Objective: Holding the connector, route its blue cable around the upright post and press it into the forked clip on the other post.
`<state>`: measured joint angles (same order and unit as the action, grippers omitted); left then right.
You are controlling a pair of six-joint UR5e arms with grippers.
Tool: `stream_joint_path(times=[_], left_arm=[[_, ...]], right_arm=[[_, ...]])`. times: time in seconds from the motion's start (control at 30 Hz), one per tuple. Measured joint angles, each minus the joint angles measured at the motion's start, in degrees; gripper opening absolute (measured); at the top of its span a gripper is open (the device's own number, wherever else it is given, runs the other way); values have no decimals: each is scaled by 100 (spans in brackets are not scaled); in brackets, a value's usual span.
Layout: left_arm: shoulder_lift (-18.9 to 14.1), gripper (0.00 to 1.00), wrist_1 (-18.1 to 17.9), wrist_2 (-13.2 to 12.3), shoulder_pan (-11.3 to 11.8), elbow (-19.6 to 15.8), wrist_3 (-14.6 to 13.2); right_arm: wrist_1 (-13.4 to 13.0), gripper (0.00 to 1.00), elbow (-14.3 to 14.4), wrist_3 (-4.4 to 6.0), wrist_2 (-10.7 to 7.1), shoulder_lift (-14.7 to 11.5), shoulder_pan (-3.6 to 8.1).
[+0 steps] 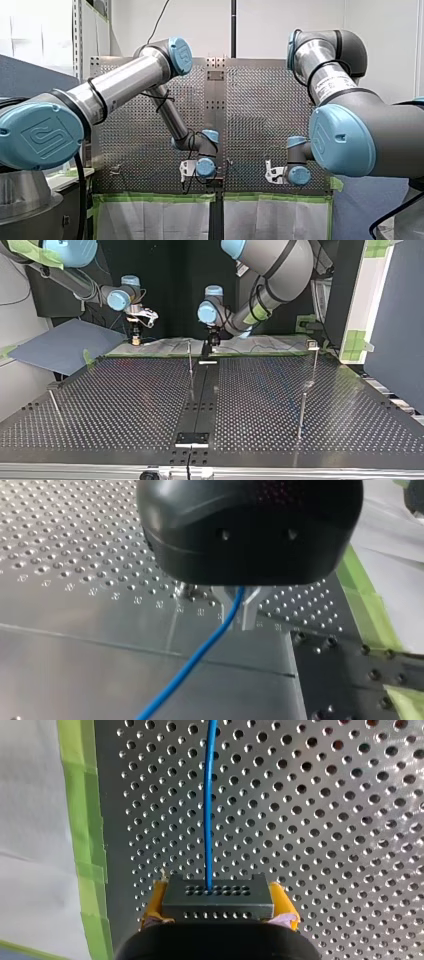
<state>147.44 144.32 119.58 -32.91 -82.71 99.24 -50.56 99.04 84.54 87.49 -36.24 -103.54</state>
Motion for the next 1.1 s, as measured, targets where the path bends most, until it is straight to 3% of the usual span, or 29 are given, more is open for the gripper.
stream_joint_path(times=[0.67,1.1], left_arm=[[-1,6,196,-181,158,251,147],[2,6,227,-481,269,418,453]], right_arm=[[-105,0,-62,112,109,30,173],[170,0,-424,156,196,41,232]])
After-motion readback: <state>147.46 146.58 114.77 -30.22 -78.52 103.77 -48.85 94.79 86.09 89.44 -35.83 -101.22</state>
